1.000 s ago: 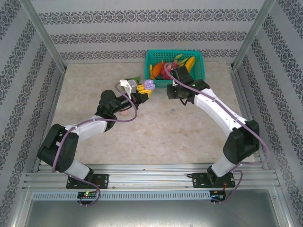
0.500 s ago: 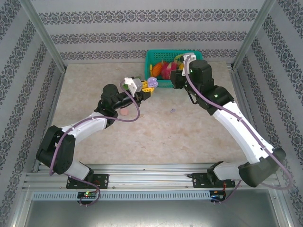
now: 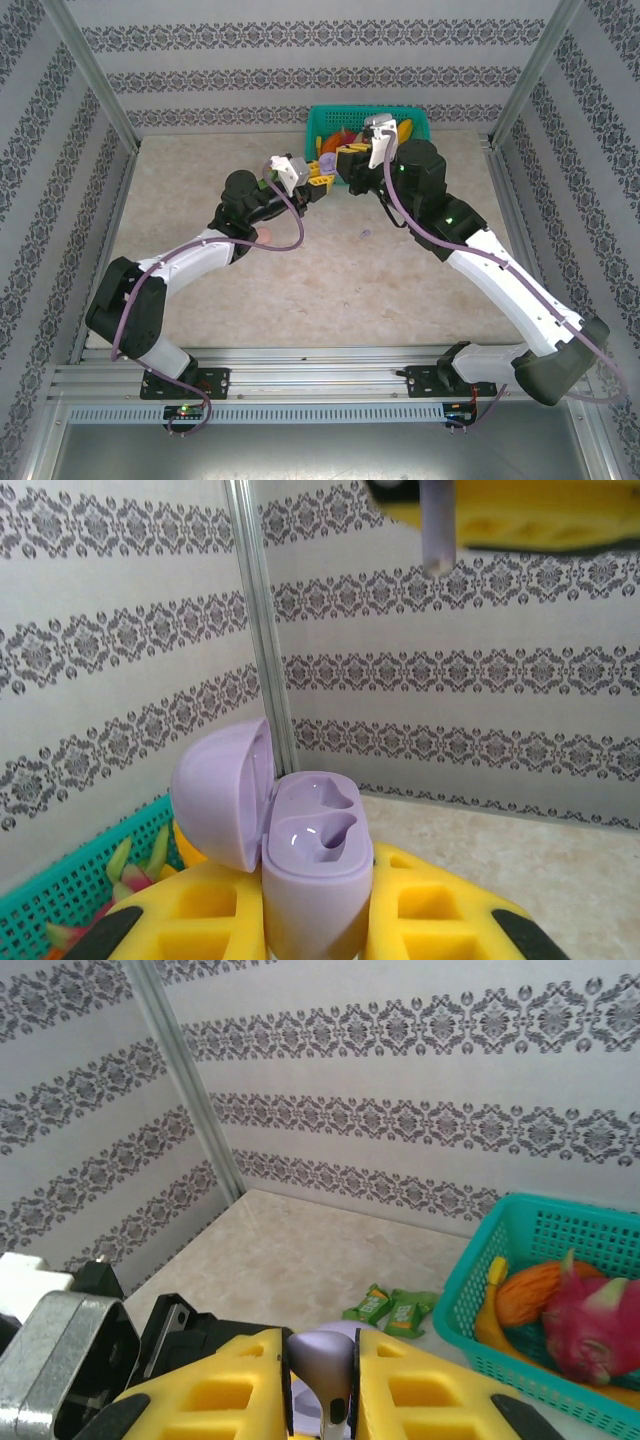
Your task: Insert wireless bluetooth earbuds into charging case
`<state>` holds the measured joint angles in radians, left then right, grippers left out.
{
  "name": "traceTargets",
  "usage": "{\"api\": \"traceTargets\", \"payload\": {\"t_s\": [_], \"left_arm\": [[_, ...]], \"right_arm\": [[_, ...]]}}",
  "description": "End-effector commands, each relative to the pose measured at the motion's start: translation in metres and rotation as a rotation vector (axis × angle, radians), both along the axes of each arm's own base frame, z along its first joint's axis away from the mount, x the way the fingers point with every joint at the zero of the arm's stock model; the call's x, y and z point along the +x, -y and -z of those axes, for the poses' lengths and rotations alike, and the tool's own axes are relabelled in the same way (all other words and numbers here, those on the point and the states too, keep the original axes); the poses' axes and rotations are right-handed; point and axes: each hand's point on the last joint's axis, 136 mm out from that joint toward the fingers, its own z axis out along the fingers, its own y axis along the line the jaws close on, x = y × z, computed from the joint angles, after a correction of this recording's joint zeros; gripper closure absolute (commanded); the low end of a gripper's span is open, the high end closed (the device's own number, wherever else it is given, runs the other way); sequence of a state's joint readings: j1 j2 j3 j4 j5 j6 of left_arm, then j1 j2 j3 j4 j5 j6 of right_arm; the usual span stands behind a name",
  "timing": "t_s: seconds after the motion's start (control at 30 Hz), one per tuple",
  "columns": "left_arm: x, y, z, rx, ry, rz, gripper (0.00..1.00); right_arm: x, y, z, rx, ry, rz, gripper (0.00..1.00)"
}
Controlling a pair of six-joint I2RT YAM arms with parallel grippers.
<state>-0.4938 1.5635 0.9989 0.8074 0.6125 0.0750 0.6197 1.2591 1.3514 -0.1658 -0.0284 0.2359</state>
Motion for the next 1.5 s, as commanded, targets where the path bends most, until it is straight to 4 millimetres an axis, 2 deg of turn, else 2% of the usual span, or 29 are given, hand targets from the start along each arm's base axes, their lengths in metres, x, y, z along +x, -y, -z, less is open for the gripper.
{"api": "traceTargets", "payload": {"t_s": [0.0, 0.27, 0.6, 1.03, 1.47], "left_arm": [[-0.003, 0.007, -0.028, -0.043, 0.081, 0.017, 1.0], [-0.003, 0.01, -0.031, -0.044, 0.071, 0.028, 1.0], [-0.005, 0.013, -0.029, -0.04, 0.059, 0.033, 1.0], [-0.003, 0.018, -0.03, -0.034, 0.056, 0.046, 1.0], [-0.005, 0.022, -0.028, -0.029, 0.05, 0.067, 1.0]], "right_arm": [[-0.003, -0.01, -0.012, 0.053, 0.037, -0.051, 0.8], [0.002, -0.015, -0.003, 0.094, -0.025, -0.09, 0.8], [0.008, -0.006, 0.009, 0.148, -0.084, -0.103, 0.81], [0.014, -0.004, 0.023, 0.137, -0.109, -0.1, 0.82], [0.021, 0.0, 0.027, 0.148, -0.119, -0.081, 0.83]]}}
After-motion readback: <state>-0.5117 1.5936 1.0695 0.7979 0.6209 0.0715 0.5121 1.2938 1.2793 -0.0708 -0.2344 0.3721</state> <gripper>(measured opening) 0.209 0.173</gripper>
